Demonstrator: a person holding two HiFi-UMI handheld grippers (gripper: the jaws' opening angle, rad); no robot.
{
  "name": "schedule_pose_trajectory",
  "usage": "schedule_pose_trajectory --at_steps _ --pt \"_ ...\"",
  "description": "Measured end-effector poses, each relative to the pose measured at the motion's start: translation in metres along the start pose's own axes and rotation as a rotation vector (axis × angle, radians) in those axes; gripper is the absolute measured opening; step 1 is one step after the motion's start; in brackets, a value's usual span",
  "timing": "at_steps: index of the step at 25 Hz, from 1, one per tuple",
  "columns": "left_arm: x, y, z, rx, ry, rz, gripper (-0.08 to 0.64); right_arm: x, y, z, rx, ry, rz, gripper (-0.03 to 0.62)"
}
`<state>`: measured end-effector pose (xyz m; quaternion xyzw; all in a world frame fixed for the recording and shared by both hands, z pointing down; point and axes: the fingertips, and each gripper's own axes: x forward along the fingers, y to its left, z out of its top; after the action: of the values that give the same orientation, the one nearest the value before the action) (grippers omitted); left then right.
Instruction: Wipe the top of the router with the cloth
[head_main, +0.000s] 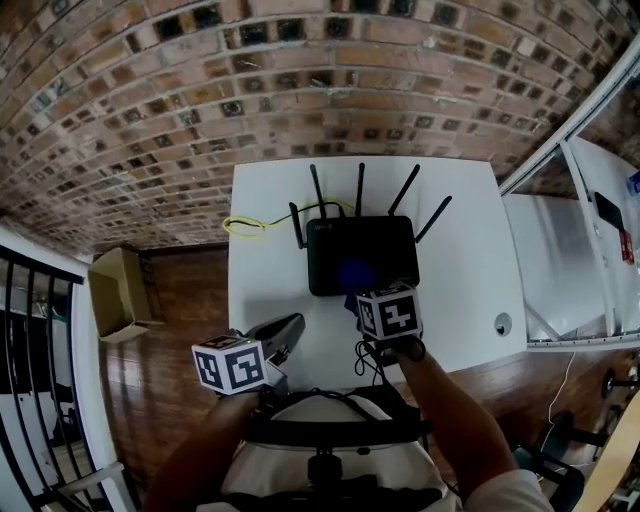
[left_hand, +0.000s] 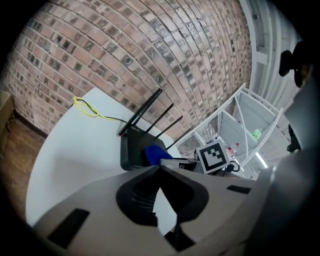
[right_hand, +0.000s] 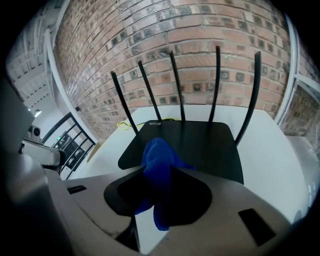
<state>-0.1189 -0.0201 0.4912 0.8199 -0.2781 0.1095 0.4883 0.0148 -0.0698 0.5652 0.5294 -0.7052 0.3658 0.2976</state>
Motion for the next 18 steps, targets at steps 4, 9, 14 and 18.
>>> schedule_pose_trajectory --at_steps 4,9,14,18 --pt "0.019 -0.017 -0.006 0.017 0.026 -0.019 0.023 -0.012 -0.035 -0.009 0.023 0.003 -0.044 0.133" --pt "0.045 -0.045 -0.012 0.040 0.049 -0.048 0.023 -0.033 -0.081 -0.019 0.057 0.003 -0.092 0.133" --pt "0.063 -0.060 -0.020 0.044 0.066 -0.057 0.023 -0.045 -0.113 -0.026 0.086 0.001 -0.118 0.133" --pt "0.073 -0.068 -0.023 0.045 0.070 -0.058 0.023 -0.052 -0.131 -0.029 0.091 0.001 -0.132 0.132"
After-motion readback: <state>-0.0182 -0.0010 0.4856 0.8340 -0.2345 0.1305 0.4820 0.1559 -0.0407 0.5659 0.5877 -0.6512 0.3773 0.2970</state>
